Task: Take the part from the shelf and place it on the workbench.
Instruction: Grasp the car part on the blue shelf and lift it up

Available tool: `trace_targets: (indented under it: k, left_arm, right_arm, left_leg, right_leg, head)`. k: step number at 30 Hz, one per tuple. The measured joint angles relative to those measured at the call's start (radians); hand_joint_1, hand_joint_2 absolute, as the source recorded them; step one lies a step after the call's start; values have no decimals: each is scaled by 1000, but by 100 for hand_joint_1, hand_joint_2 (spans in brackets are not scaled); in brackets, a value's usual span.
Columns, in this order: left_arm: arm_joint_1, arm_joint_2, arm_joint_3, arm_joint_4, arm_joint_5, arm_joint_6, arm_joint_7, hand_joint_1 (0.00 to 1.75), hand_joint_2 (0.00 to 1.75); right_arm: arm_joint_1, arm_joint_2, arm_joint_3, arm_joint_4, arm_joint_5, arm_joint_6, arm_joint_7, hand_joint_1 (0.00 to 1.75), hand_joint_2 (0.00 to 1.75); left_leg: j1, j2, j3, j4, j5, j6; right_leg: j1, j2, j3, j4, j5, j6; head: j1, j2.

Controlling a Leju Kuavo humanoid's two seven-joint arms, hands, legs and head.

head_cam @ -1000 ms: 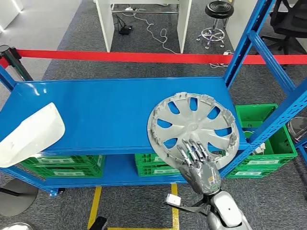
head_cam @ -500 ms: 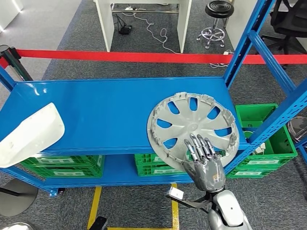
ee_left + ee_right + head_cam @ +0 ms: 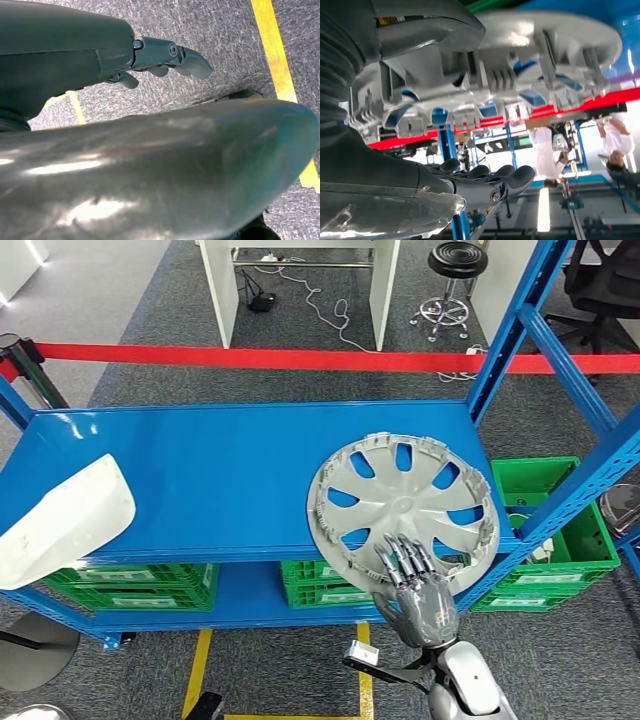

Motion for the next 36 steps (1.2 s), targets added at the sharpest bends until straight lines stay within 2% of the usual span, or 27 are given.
trace_targets:
  k: [10, 16, 21, 28, 36]
  left_arm:
    - [0, 1, -5, 0, 0, -2, 1, 0, 0]
    - [0, 2, -6, 0, 0, -3, 3, 0, 0]
    - [0, 2, -6, 0, 1, -1, 3, 0, 0]
    - [0, 2, -10, 0, 13, 7, 3, 0, 0]
    - [0, 2, -23, 0, 21, 13, 3, 0, 0]
  right_arm:
    - [-34, -53, 86, 82, -12, 0, 46, 0, 175]
    - [-46, -65, 113, 114, -11, 0, 53, 0, 175]
    - [-54, -73, 128, 123, 48, 0, 130, 0, 175]
    - [-54, -75, 130, 114, 144, 0, 227, 0, 175]
    - [-41, -73, 96, 61, 180, 0, 250, 0, 175]
  left_leg:
    - [0, 0, 0, 0, 0, 0]
    - [0, 0, 0, 0, 0, 0]
    - [0, 0, 0, 0, 0, 0]
    - [0, 0, 0, 0, 0, 0]
    - [0, 0, 0, 0, 0, 0]
  right_leg:
    - [0, 0, 0, 0, 0, 0]
    - [0, 0, 0, 0, 0, 0]
    - [0, 0, -1, 0, 0, 0]
    - [0, 0, -3, 0, 0, 0]
    - [0, 0, 1, 0, 0, 0]
  head:
    - [0, 0]
    - [0, 0]
    - [0, 0]
    - [0, 0]
    - [0, 0]
